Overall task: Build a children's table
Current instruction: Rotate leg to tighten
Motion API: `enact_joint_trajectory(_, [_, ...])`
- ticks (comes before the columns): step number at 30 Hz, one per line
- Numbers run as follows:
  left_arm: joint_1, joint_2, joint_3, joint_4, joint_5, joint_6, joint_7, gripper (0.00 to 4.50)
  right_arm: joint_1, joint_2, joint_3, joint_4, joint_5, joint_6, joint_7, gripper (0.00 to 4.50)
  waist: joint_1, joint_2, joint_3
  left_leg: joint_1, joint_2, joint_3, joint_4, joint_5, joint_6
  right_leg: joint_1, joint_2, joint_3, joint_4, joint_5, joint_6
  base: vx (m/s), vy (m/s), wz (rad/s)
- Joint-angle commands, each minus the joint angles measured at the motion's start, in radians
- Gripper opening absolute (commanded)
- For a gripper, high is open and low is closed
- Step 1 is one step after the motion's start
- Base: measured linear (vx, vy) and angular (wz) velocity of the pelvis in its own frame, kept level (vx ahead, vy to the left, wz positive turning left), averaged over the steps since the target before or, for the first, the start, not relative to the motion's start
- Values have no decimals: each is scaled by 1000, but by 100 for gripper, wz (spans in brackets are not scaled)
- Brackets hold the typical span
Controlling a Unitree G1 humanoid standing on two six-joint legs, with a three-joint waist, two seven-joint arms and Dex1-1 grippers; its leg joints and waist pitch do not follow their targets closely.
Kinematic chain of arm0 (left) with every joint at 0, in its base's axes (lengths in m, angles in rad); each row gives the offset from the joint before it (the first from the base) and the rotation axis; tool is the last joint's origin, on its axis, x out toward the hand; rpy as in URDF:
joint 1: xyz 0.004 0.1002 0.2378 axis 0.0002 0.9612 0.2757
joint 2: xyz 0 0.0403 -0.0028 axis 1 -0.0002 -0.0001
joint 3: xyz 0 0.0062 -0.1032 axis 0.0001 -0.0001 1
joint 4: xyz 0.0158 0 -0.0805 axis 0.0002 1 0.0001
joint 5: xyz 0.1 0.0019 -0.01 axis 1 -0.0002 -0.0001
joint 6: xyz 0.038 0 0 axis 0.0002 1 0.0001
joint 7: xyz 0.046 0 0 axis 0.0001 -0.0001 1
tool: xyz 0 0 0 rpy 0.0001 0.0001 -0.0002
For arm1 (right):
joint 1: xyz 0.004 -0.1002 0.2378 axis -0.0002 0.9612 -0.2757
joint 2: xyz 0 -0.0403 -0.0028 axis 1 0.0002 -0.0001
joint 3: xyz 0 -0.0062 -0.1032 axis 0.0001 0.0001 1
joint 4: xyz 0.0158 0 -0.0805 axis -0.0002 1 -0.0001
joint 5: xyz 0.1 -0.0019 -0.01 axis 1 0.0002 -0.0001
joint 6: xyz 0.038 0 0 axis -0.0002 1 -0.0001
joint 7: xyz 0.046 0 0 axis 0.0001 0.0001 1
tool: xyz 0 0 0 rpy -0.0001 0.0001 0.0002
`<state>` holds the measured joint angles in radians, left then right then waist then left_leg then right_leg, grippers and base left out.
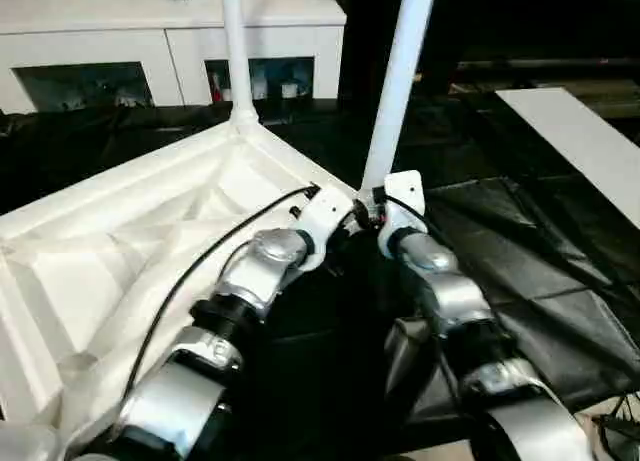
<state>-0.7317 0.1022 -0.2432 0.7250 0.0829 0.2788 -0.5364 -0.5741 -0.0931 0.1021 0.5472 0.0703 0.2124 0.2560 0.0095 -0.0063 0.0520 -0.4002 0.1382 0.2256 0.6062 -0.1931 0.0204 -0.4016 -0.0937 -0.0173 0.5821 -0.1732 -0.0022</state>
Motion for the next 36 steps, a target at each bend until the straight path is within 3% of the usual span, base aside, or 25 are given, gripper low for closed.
enact_joint_trajectory(1, [22, 25, -12, -42, -19, -54, -86, 0, 30, -31, 28, -59, 28, 46, 126, 315, 9, -2, -72, 31, 89, -53, -78, -131, 86, 41, -62, 25, -43, -25, -231, 0, 0, 0])
enact_joint_trajectory(4, [72, 89, -43, -119, -57, -45, -256, 0, 101, -171, 74, -151, 28, 24, 308, 315, 18, -1, -73, 35, 92, -51, -75, -115, 92, 39, -62, 23, -41, -11, -256, 0, 0, 0])
enact_joint_trajectory(7, [105, 146, -70, -168, -71, -87, -370, 0, 140, -257, 67, -207, 43, 24, 400, 315, 30, 0, -68, 43, 95, -46, -77, -140, 79, 33, -60, 24, -44, -51, -264, 0, 0, 0])
enact_joint_trajectory(9, [148, 188, -82, -274, -131, -73, -502, 0, 173, -306, 52, -259, 86, 31, 494, 315, 32, 3, -65, 43, 98, -49, -84, -189, 55, 34, -62, 26, -45, -104, -254, 0, 0, 0])
enact_joint_trajectory(11, [162, 206, -91, -317, -146, -55, -543, 0, 186, -326, 50, -280, 106, 36, 540, 315, 31, 5, -62, 49, 102, -48, -88, -230, 38, 27, -59, 28, -50, -133, -247, 0, 0, 0])
enact_joint_trajectory(12, [163, 209, -93, -321, -140, -65, -545, 0, 189, -333, 46, -284, 116, 46, 558, 332, 27, 5, -62, 46, 98, -49, -90, -241, 27, 27, -57, 27, -49, -142, -247, 0, 0, 0])
enact_joint_trajectory(13, [166, 210, -91, -333, -139, -62, -545, 0, 194, -350, 39, -293, 148, 74, 607, 349, 26, -4, -61, 45, 97, -48, -91, -248, 26, 27, -56, 27, -52, -155, -245, 0, 0, 0])
enact_joint_trajectory(15, [168, 215, -94, -345, -139, -58, -549, 0, 201, -370, 49, -309, 166, 85, 654, 352, 33, 1, -61, 53, 99, -47, -89, -261, 13, 23, -60, 29, -54, -179, -240, 0, 0, 0])
enact_joint_trajectory(17, [169, 219, -98, -348, -133, -61, -552, 0, 208, -383, 67, -323, 160, 70, 682, 375, 34, -5, -61, 50, 99, -46, -90, -255, 9, 23, -60, 29, -53, -180, -233, 0, 0, 0])
enact_joint_trajectory(20, [174, 226, -102, -363, -128, -58, -558, 0, 218, -393, 83, -344, 159, 62, 714, 396, 39, -4, -62, 46, 98, -48, -89, -229, 14, 27, -64, 30, -50, -166, -227, 0, 0, 0])
enact_joint_trajectory(27, [177, 226, -104, -382, -126, -45, -566, 0, 169, -352, 111, -256, 72, 23, 633, 396, 43, -7, -68, 43, 94, -44, -78, -144, 47, 28, -63, 27, -40, -93, -249, 0, 0, 0])
enact_joint_trajectory(30, [177, 228, -104, -380, -125, -47, -567, 0, 160, -334, 95, -242, 88, 26, 631, 396, 43, -9, -68, 43, 94, -44, -78, -137, 53, 30, -61, 27, -38, -85, -250, 0, 0, 0])
enact_joint_trajectory(36, [183, 230, -104, -384, -124, -40, -571, 0, 154, -318, 88, -210, 95, 20, 636, 341, 45, -7, -68, 44, 94, -44, -77, -143, 51, 30, -61, 26, -39, -98, -249, 0, 0, 0])
